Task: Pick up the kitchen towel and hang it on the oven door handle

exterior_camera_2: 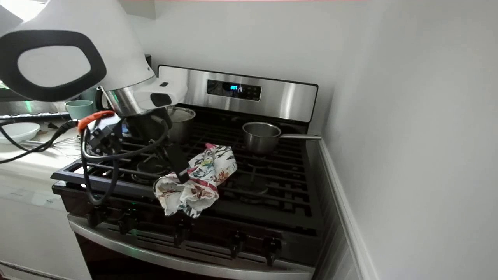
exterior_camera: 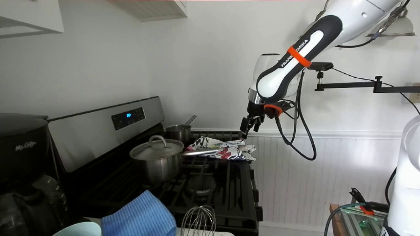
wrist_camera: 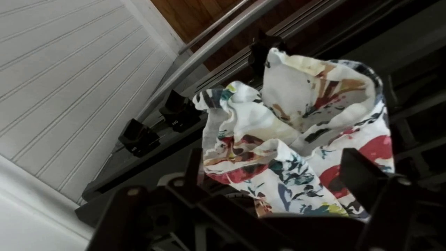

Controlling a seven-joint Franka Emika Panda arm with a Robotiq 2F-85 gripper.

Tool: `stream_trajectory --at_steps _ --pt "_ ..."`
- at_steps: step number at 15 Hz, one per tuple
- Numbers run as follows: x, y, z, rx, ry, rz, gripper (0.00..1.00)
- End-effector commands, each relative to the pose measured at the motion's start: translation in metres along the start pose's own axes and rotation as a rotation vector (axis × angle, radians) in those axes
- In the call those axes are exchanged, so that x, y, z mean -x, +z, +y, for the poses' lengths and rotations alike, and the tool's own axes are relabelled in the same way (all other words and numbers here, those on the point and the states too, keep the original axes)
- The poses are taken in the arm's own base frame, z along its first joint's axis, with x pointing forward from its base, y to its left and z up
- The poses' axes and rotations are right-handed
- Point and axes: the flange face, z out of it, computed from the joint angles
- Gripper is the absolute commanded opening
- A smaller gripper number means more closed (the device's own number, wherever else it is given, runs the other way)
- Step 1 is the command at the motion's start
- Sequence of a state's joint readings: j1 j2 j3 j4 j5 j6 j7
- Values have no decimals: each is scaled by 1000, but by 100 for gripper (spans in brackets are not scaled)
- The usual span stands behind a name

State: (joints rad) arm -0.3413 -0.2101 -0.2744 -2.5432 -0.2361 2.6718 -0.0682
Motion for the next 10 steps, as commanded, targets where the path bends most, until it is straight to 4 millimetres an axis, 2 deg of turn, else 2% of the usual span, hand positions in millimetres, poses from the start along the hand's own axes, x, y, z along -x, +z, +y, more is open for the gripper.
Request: stream_trajectory --at_steps 1,3,4,5,7,10 --pt "-13 24 9 54 7 22 100" --pt "-13 35 10 60 12 12 100" --pt "-15 40 9 60 14 6 92" --pt "-16 44 9 56 17 2 78" --pt "-18 50 5 53 17 -8 59" --pt "-21 53 1 42 12 -8 38"
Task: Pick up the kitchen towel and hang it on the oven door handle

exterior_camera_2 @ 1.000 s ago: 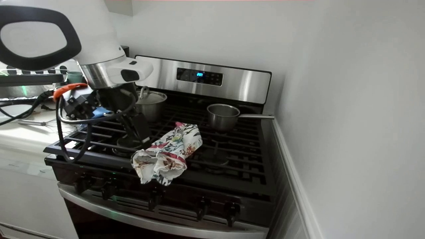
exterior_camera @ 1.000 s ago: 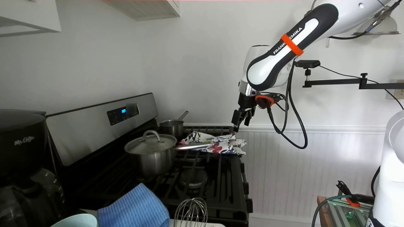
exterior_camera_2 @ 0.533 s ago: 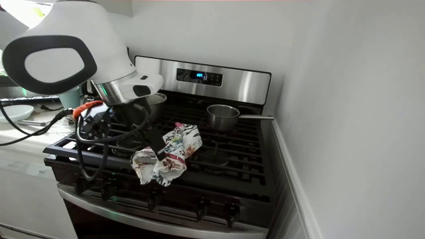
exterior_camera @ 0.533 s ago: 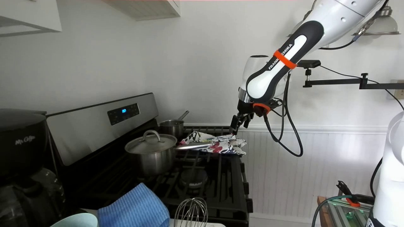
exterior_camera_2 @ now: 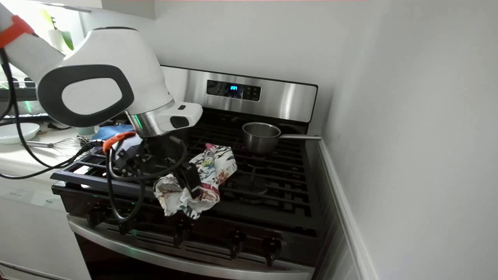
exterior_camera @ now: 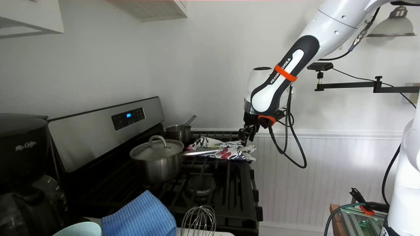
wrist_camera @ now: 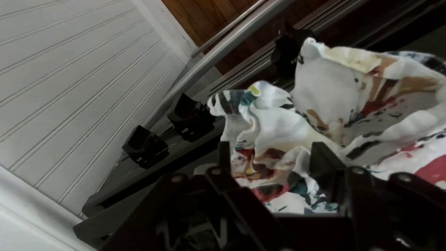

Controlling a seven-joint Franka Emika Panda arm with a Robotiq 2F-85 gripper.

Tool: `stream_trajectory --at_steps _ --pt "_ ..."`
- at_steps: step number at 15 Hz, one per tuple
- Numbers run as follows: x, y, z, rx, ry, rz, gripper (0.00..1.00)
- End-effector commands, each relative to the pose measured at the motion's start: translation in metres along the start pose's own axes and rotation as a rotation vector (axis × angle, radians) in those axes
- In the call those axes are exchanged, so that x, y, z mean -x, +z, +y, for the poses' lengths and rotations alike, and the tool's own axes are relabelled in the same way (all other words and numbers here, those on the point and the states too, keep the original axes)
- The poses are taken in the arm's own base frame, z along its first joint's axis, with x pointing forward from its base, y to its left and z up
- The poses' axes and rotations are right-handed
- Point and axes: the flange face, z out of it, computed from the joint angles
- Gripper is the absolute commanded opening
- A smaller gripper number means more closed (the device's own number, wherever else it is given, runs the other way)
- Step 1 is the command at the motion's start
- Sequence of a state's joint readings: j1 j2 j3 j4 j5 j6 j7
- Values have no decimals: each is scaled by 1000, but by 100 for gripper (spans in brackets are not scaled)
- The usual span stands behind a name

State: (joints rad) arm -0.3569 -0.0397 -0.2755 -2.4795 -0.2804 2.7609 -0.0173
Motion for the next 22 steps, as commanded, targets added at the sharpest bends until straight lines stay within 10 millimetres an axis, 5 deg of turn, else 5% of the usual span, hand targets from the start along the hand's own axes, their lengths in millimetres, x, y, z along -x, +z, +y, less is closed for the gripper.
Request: stream_trajectory --at_steps 1,5,7,8,10,16,18,22 --pt "-10 4 -5 -6 6 18 32" --pt "-13 1 -10 -32 15 58 3" --pt "-16 -1 -12 -51 38 84 0" --pt "-17 -1 -13 -60 47 97 31" --pt "-20 0 -14 -71 70 121 30" --pt "-23 6 -13 -88 87 144 69" --pt "-23 6 -13 -99 85 142 32" --pt "-25 3 -8 -108 71 147 9"
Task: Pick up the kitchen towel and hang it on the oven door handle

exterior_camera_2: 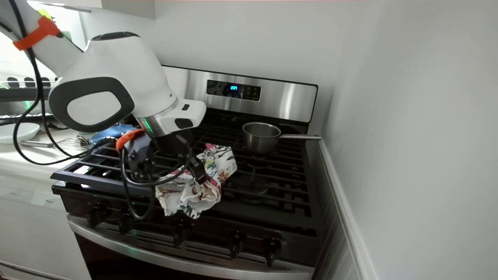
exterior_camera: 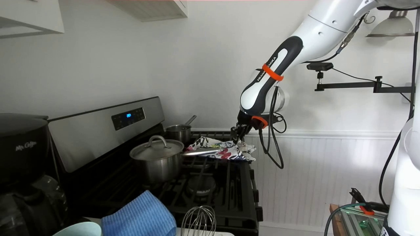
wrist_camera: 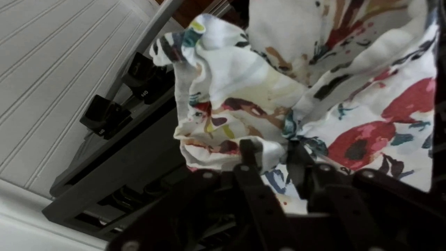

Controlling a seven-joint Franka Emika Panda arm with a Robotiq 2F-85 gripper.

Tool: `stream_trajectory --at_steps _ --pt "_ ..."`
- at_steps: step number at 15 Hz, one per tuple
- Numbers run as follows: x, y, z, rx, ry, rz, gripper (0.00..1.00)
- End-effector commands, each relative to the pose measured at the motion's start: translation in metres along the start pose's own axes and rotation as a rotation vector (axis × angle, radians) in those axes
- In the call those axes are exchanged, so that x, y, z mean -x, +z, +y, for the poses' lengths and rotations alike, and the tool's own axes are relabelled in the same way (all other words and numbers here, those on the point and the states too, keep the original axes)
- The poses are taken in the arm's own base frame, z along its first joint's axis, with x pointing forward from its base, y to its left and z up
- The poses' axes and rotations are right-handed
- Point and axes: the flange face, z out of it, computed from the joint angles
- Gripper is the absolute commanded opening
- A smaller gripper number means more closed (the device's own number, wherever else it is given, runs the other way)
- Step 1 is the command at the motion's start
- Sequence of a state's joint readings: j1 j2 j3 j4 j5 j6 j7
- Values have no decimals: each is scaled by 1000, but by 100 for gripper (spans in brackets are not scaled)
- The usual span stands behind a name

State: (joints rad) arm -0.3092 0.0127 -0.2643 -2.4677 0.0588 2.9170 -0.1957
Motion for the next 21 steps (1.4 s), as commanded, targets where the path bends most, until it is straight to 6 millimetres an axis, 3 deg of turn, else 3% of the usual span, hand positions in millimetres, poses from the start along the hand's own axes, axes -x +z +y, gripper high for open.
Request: stream_trajectory --at_steps 1,5,9,15,21 --pt "-9 -2 4 -10 -18 20 2" --pt "-21 -21 20 16 -52 22 0" --pt "-30 -59 34 29 -120 -24 1" --pt "-45 -152 31 14 -263 -57 1" --pt "-51 -253 23 -5 -359 29 1"
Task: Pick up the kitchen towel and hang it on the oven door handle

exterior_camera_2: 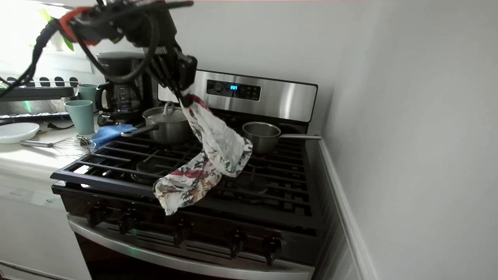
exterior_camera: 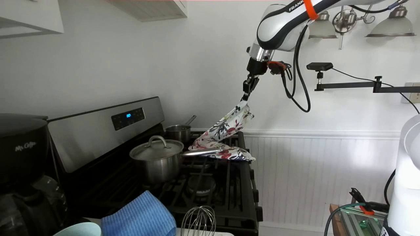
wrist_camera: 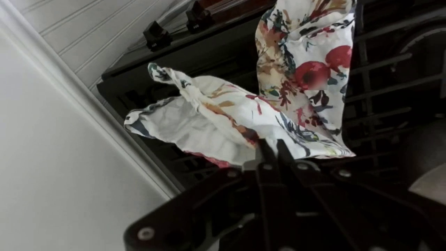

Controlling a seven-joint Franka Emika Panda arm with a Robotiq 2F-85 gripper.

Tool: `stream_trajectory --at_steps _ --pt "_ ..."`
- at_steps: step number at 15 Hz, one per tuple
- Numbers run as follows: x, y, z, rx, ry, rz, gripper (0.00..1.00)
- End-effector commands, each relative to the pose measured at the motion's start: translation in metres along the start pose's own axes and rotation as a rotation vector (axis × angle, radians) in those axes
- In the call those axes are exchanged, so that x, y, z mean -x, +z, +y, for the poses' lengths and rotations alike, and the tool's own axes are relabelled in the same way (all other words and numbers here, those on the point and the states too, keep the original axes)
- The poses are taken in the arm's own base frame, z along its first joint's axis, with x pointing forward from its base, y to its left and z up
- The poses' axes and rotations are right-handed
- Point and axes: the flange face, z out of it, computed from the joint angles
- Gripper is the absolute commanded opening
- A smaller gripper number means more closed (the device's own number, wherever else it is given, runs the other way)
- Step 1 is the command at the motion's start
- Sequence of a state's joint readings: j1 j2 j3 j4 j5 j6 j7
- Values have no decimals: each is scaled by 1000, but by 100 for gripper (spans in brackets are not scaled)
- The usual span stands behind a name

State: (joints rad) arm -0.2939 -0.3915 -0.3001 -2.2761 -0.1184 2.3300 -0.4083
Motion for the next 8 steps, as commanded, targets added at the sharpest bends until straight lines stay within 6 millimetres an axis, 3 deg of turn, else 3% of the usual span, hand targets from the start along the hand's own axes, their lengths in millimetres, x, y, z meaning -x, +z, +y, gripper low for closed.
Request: stream_trajectory --at_steps 1,8 --pt "0 -59 -8 14 -63 48 1" --pt "-9 -163 -15 95 -94 185 1"
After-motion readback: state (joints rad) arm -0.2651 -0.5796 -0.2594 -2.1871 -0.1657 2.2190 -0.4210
